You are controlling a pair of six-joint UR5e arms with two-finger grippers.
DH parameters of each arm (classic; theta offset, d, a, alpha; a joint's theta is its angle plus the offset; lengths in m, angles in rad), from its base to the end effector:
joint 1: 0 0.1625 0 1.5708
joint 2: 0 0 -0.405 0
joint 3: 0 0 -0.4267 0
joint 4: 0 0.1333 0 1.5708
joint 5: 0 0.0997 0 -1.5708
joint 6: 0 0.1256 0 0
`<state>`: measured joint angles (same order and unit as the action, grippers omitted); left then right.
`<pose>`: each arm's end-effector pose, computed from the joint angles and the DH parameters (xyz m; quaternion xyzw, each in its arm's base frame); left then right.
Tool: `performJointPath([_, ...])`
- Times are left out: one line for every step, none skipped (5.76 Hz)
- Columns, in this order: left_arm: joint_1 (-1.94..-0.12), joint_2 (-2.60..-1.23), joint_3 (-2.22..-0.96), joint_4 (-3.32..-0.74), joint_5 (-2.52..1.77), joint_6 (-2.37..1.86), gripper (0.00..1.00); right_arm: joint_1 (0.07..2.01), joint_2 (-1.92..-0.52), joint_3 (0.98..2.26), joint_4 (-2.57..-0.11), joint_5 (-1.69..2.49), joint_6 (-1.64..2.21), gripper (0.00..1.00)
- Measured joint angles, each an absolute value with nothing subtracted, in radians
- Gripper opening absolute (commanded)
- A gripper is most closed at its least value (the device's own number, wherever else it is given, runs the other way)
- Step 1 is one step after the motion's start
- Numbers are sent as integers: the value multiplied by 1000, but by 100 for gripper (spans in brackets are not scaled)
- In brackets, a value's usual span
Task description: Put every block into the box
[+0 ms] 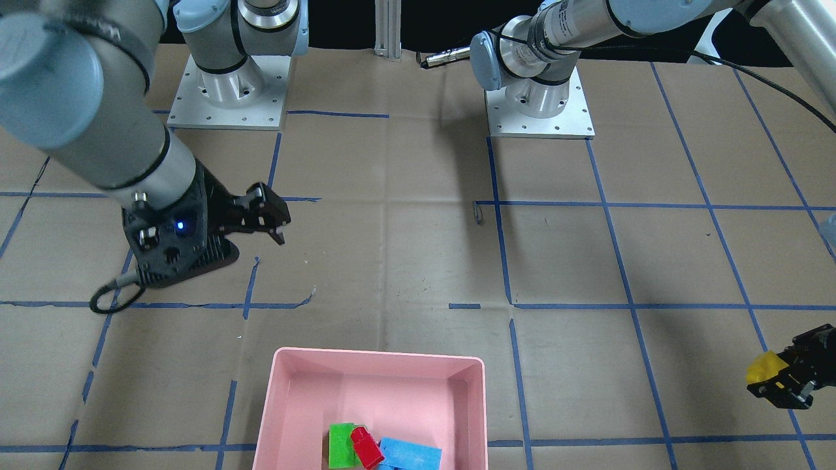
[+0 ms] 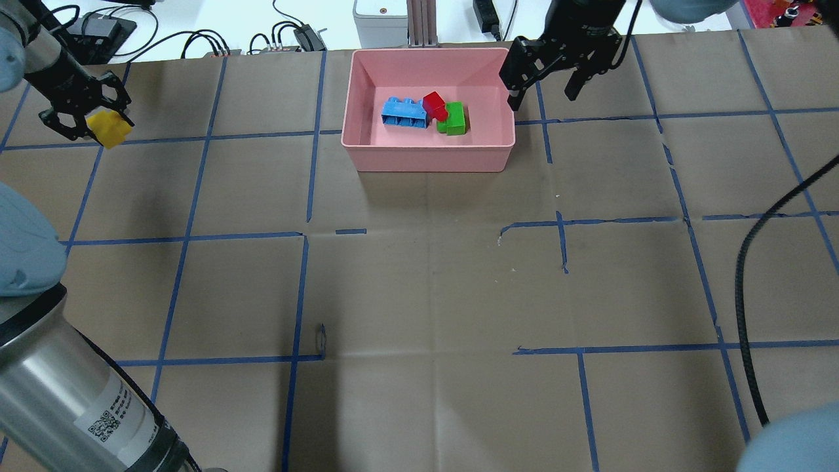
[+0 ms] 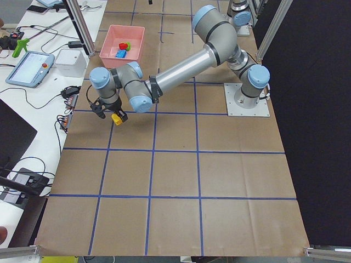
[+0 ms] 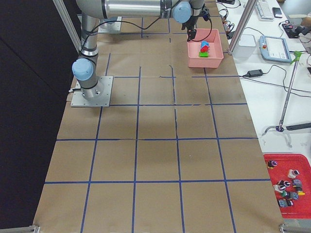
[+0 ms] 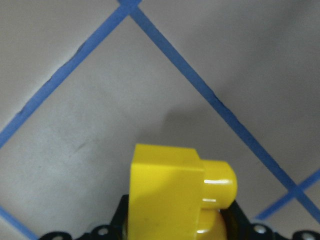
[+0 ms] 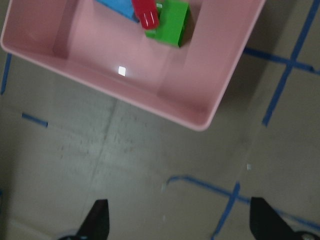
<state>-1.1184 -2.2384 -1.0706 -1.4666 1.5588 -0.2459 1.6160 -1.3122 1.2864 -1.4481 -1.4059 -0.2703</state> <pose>0.2123 -0.7452 0.2778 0.3421 -0.9391 -0.0308 0.0092 0.1817 -0.6098 0.4321 -0.1524 0.9837 0.0387 0.0872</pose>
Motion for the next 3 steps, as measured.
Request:
performJointPath([-1158, -2199, -1016, -1560, 1561, -181, 11, 1618, -1435, 1347, -1383, -1430, -234, 100])
performJointPath([-1216, -2175, -991, -1599, 1562, -148, 11, 1621, -1559, 1470, -1414, -1456, -148, 100])
performJointPath([-1291, -2167, -978, -1609, 1559, -142, 11, 1621, -1666, 1619, -1516, -1500, -66, 100])
